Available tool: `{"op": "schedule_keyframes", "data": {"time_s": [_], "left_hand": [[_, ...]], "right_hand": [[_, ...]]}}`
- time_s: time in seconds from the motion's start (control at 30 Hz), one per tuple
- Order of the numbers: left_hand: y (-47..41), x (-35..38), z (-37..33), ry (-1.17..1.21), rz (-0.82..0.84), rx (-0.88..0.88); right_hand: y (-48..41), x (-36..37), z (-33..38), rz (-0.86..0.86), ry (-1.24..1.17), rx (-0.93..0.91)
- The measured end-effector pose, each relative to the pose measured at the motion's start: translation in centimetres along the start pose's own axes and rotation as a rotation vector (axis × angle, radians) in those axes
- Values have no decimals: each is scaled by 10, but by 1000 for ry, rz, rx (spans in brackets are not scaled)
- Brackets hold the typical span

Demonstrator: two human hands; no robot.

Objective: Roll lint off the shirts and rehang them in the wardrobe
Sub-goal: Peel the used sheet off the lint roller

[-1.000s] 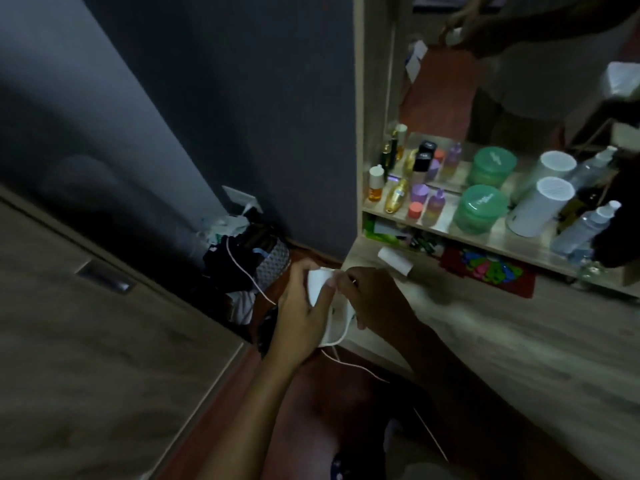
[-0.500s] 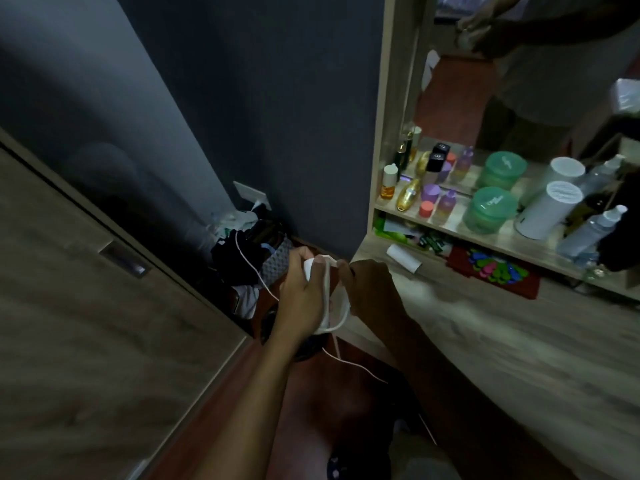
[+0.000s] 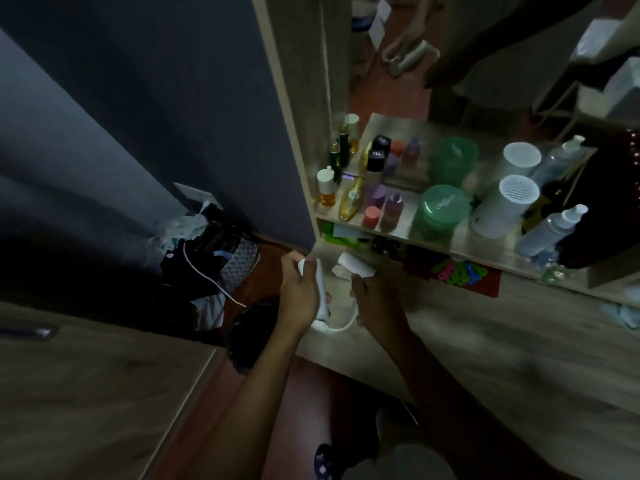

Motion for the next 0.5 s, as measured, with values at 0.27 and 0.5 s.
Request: {"op": "schedule_keyframes", "data": {"time_s": [0.27, 0.5], "left_hand": [[-37, 92, 53, -33, 205, -323], [-33, 136, 90, -88, 289, -489]], "right_hand": [[-68, -41, -77, 90, 163, 94], [-109, -43, -149, 70, 331, 240]]}}
Point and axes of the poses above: each hand's wrist, its own y-axis away from the middle knuckle, its own x-axis out of the palm, z = x × y, the point moved 7 cm from there along -y, towards the middle knuckle, and after that the axes turned 12 degrees about x, right-handed, at the moved point
